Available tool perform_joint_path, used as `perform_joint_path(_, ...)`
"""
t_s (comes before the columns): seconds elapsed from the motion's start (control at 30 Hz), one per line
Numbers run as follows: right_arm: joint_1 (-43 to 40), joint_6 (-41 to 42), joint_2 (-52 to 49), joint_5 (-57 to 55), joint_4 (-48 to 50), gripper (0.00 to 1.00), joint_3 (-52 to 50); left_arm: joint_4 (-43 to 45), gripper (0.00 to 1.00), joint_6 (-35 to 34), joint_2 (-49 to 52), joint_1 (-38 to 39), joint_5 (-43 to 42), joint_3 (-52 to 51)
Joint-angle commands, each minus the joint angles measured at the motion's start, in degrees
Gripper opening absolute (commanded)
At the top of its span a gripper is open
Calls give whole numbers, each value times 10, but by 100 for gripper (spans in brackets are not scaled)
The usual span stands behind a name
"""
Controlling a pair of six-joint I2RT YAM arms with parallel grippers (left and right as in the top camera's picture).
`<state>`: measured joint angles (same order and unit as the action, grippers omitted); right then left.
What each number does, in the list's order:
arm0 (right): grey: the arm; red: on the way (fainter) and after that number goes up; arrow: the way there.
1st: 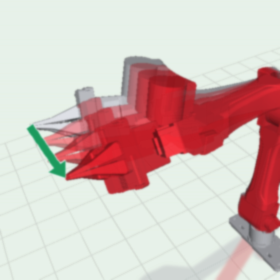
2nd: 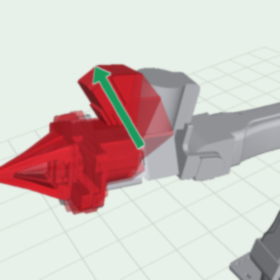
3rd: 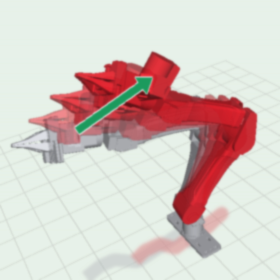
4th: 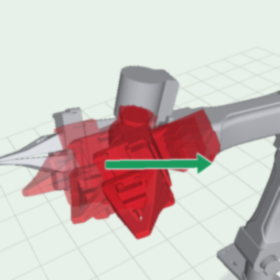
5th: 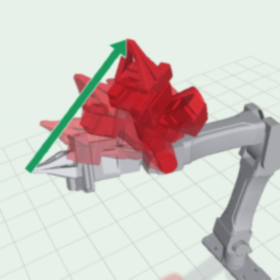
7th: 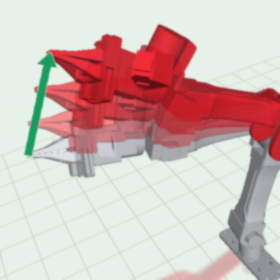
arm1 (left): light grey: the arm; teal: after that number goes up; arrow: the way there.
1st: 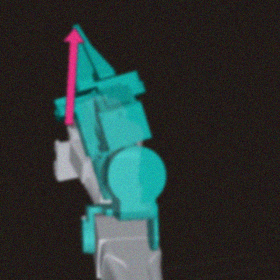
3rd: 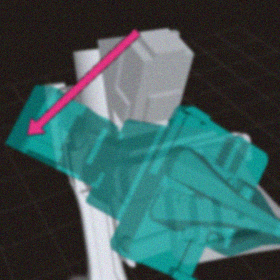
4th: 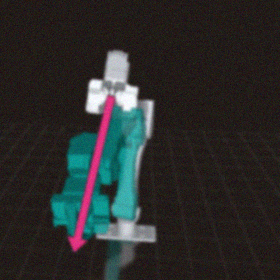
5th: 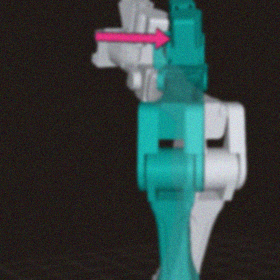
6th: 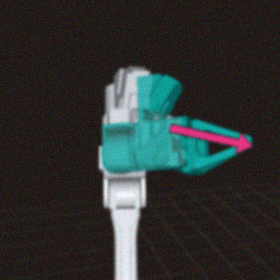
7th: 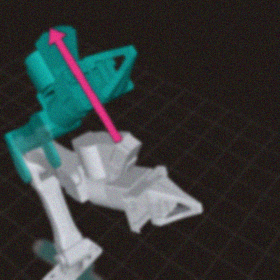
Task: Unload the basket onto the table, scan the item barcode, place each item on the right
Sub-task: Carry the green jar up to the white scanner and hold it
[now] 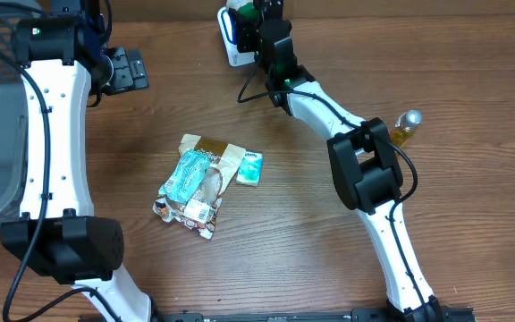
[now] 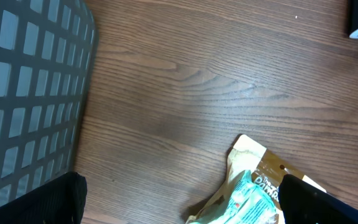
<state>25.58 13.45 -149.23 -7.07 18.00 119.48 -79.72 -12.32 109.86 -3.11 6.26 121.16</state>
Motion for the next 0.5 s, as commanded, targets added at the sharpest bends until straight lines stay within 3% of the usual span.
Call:
perform_joint_path(0.0,-1,0,-6,-8,10,7,8,1,99,-6,-9,-2,1,8)
perform_joint_path(0.47,-2,0,-23,-8,30,8,9,1,100,-6,-9,-2,1,8)
